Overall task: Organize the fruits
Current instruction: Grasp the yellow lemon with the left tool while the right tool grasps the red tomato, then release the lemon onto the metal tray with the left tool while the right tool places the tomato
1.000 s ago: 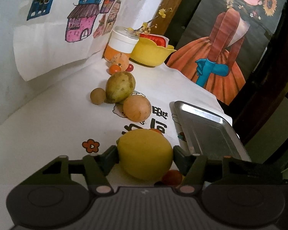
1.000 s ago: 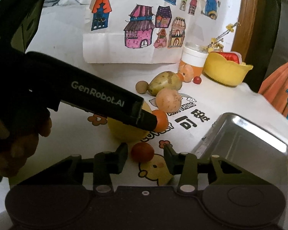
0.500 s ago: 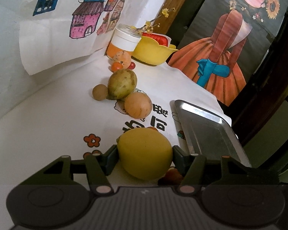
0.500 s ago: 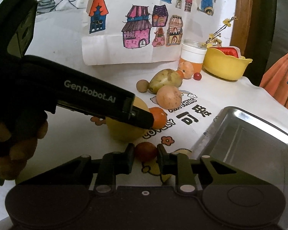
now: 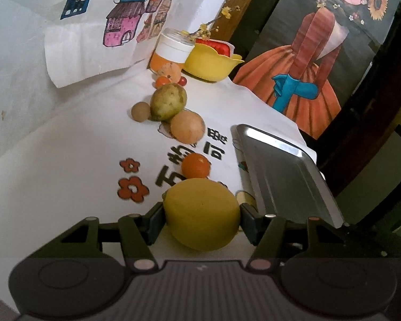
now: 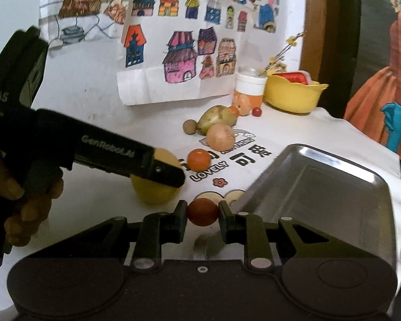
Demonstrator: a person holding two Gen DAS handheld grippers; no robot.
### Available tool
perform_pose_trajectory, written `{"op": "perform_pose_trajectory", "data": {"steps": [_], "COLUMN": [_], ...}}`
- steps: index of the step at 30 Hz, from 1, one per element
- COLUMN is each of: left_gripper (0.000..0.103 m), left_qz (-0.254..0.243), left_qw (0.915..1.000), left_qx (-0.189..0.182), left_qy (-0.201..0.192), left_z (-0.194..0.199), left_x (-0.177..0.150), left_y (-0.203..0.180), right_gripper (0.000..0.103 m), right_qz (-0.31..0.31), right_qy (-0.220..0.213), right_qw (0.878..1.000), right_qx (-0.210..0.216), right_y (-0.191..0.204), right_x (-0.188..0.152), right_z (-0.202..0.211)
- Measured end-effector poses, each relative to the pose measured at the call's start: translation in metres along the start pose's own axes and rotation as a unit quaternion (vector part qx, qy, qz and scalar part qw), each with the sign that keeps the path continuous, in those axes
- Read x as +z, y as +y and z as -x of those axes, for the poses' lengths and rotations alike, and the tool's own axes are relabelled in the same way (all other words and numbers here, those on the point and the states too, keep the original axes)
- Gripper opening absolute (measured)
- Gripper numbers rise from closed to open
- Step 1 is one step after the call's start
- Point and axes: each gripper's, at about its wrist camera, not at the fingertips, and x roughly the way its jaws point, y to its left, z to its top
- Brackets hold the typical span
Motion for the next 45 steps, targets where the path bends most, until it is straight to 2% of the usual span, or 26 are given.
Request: {"op": "perform_pose_trajectory", "data": {"steps": [9,14,20,25,30,35,45], "left_gripper": [0.064,0.064,0.064,0.064,0.064,0.064,0.064], "left_qz": [-0.016,-0.032,-0.046,-0.052,-0.067,-0.064,-0.047], "left_qw": [0.9994,0.9981,0.9952,0.9926,0.9904,0.9904,0.994], "left_qx": [-0.024,-0.038,-0.064,-0.081,-0.071,-0.07,-0.072], "left_qy": [-0.017,-0.036,-0.058,-0.075,-0.098,-0.1,-0.068], "left_z": [0.031,0.052,0.07,0.072,0.06,0.036,-0.045], "left_x": [-0.008,-0.006,0.01,0.04,0.074,0.096,0.116], "left_y": [-0.027,-0.047,-0.073,-0.094,-0.114,-0.123,-0.116], "right_gripper": [0.026,0.026,0.026,0.026,0.026,0.026,0.027], "right_qz": [-0.045,-0.036,-0.019,0.002,0.01,-0.004,-0.023], "right_qy": [-0.025,-0.047,-0.079,-0.1,-0.102,-0.099,-0.077], "right_qw": [0.998,0.998,0.996,0.995,0.994,0.994,0.994], "right_qx": [-0.018,-0.031,-0.021,-0.024,-0.035,-0.049,-0.079], "right_y": [-0.023,-0.032,-0.043,-0.056,-0.079,-0.11,-0.169], "right_x": [-0.01,-0.005,0.021,0.054,0.086,0.106,0.095], "right_z": [0.064,0.106,0.151,0.169,0.161,0.134,0.053]}}
